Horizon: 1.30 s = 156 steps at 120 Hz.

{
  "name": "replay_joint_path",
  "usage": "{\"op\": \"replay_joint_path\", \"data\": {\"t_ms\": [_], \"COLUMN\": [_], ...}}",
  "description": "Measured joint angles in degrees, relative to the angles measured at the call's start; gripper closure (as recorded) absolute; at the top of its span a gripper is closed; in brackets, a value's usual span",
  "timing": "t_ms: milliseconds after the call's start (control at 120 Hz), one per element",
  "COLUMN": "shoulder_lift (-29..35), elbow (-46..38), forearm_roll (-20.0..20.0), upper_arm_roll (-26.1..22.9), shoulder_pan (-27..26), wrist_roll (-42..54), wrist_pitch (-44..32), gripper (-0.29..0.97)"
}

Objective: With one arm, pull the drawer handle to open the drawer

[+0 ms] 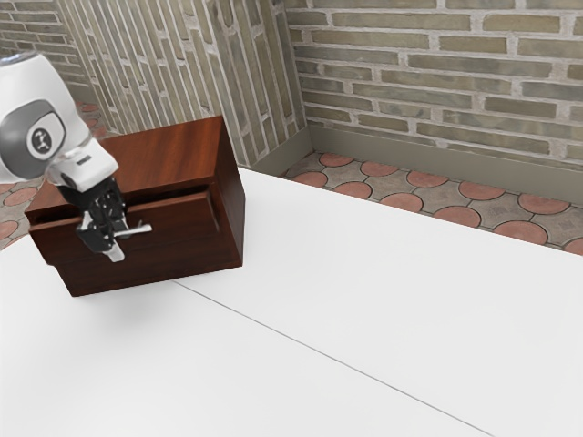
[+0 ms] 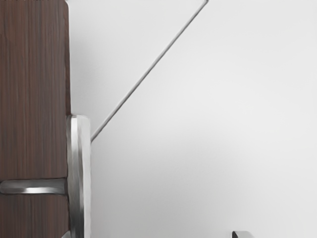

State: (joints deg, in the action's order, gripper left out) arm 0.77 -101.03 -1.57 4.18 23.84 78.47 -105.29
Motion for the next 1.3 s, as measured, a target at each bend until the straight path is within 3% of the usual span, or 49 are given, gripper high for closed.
{"op": "replay_joint_path", "data": {"t_ms": [1300], "shoulder_lift": [23.7], "elbow": [-23.8], "forearm_roll": [0.7], "upper_arm_roll": [0.1], "shoulder_pan": [-1.0], "wrist_roll": [-1.9], "wrist_pitch": [-2.0], "gripper": [0.35]}}
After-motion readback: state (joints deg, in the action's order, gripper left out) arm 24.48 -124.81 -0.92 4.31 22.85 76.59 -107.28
